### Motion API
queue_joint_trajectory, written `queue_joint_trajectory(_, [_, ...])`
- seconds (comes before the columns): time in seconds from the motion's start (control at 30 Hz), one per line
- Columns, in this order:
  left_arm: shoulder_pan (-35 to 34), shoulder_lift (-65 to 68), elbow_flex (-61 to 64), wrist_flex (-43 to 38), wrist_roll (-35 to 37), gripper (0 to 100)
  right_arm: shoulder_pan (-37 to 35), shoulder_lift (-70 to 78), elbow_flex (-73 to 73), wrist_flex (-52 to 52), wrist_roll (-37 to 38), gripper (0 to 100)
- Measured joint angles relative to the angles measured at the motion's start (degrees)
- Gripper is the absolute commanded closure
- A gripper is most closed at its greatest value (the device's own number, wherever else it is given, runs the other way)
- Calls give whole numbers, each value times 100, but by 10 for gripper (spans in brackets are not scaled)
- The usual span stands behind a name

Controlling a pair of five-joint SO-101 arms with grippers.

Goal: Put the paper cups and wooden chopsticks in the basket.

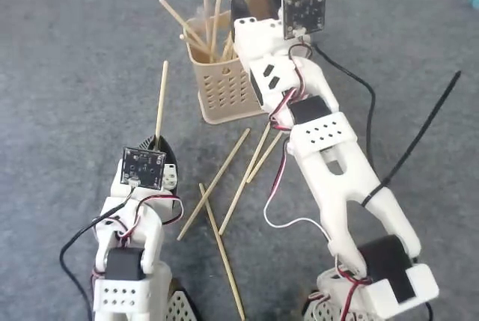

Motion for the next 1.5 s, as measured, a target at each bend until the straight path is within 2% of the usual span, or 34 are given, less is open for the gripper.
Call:
queue_joint_trajectory(0.2, [0,0,0,0,0,987,-35,-519,53,677,0,986])
queue_joint_trajectory(0.43, [0,0,0,0,0,987,-193,-2374,299,2541,-26,989])
queue_joint_trajectory(0.67, [0,0,0,0,0,987,-202,-4202,1143,4888,-633,989])
queue_joint_trajectory(0.77, [0,0,0,0,0,987,-18,-4800,1776,5301,-642,990])
queue_joint_trajectory(1.0, [0,0,0,0,0,987,800,-5591,3763,5530,-642,990])
queue_joint_trajectory(1.13, [0,0,0,-70,0,987,1108,-5626,5064,5143,-642,990])
queue_joint_trajectory(1.33, [-193,0,0,-932,0,987,1222,-5635,6558,3895,-642,987])
queue_joint_trajectory(1.5, [-211,0,0,-2013,0,987,1213,-5635,7218,3200,-589,989])
